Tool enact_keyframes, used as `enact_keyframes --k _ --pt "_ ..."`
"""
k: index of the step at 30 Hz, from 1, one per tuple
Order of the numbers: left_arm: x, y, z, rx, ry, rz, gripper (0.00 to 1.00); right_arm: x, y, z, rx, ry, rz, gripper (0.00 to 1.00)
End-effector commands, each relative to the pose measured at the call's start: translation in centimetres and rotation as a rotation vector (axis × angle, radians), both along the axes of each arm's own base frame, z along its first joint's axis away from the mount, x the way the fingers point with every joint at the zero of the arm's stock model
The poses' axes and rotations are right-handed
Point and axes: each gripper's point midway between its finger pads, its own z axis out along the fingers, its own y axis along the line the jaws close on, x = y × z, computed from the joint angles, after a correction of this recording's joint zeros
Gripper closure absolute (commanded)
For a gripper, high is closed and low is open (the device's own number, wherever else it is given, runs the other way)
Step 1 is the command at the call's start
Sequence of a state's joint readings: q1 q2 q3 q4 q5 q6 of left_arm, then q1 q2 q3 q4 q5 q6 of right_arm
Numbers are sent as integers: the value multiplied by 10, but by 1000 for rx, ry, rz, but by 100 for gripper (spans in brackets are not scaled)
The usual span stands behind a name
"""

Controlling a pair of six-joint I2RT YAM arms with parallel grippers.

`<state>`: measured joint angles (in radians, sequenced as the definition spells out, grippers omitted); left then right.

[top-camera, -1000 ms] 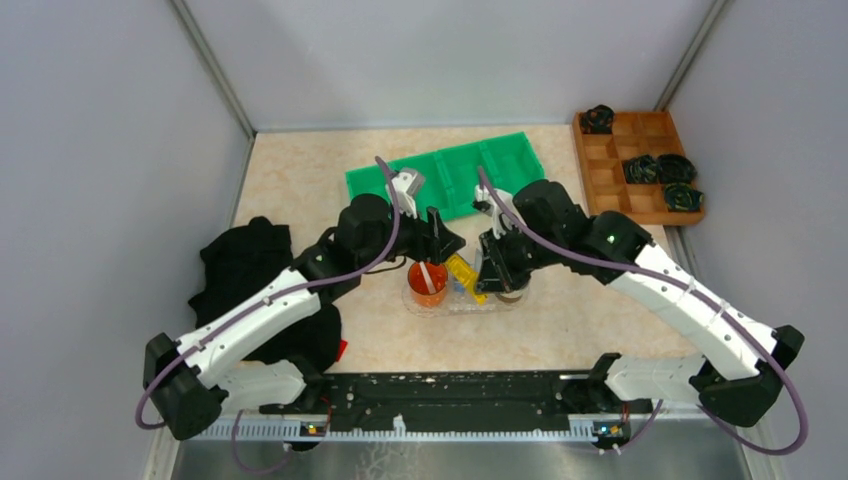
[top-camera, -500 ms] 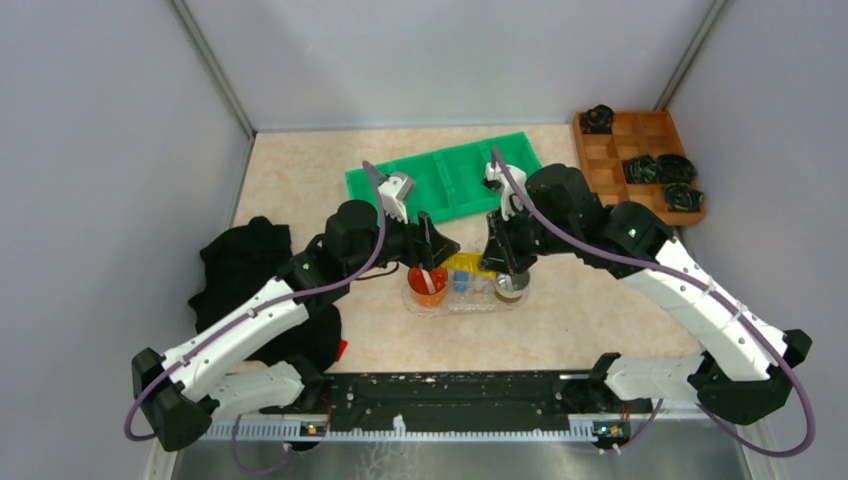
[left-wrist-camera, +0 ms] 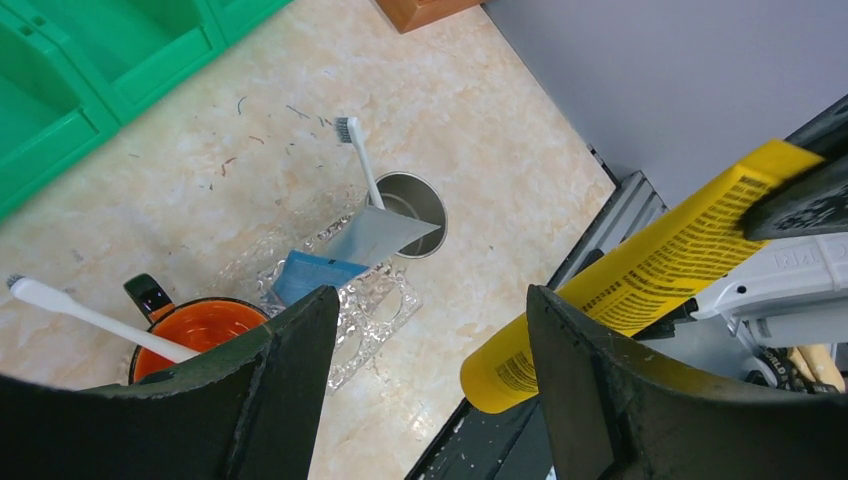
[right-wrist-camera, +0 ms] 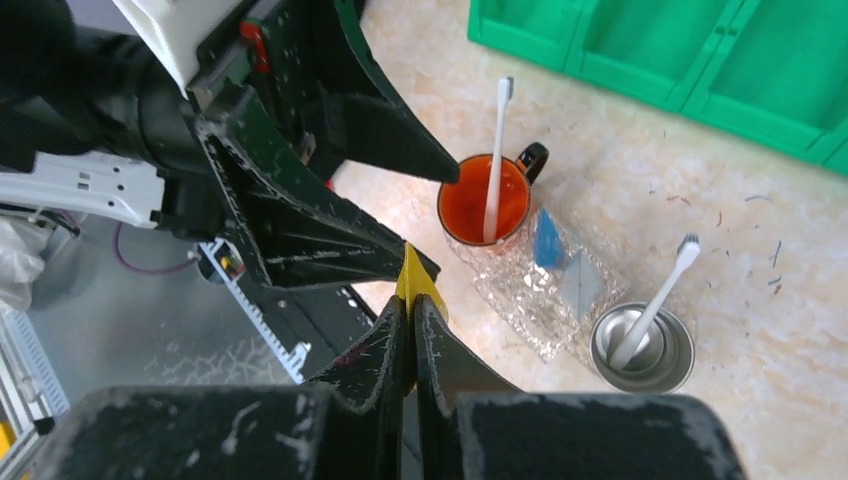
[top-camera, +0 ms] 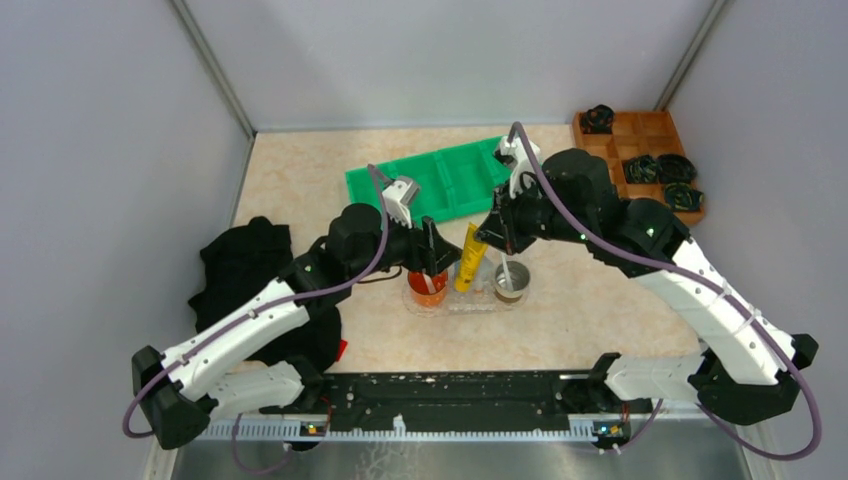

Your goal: Prepare toiletry sets of a toothbrush and toothpaste on the tray

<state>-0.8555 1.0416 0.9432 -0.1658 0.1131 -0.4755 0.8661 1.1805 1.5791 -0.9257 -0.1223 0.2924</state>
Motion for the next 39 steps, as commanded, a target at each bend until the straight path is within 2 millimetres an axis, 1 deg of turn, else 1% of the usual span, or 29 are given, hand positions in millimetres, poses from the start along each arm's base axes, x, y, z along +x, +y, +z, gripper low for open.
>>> enact_keyframes --k 1,3,6,9,11,15,16,18,23,29,33,34,39 --pt "-7 1 -3 17 6 -13 24 8 9 49 133 -110 -16 100" --pt "1 11 -1 47 -27 41 22 5 5 42 118 -98 -15 100" --pt "18 34 9 103 -72 176 12 -3 -3 29 105 -104 2 100" --pt "33 51 21 124 -79 273 5 -7 -11 16 83 -163 26 100" --pt "39 58 26 125 -79 300 3 -8 -16 5 62 -213 34 100" --pt "43 70 33 105 -65 330 1 -15 -11 -17 34 -301 80 100" --pt "43 71 33 101 -58 329 1 -14 -12 -28 11 -315 67 100" --pt "44 73 30 100 -39 327 1 -17 -9 -38 -7 -353 63 100" --pt "43 76 17 108 5 320 1 -15 -12 -54 -33 -448 -5 100" --pt "42 77 4 117 34 313 1 -8 -11 -61 0 -510 -58 100" --pt "41 77 -1 120 43 311 1 -5 -6 -60 13 -533 -69 100" --pt "41 76 -3 121 47 308 1 -4 -5 -58 17 -536 -69 100" --pt "40 75 -11 122 59 298 1 0 11 -63 -17 -543 -32 100"
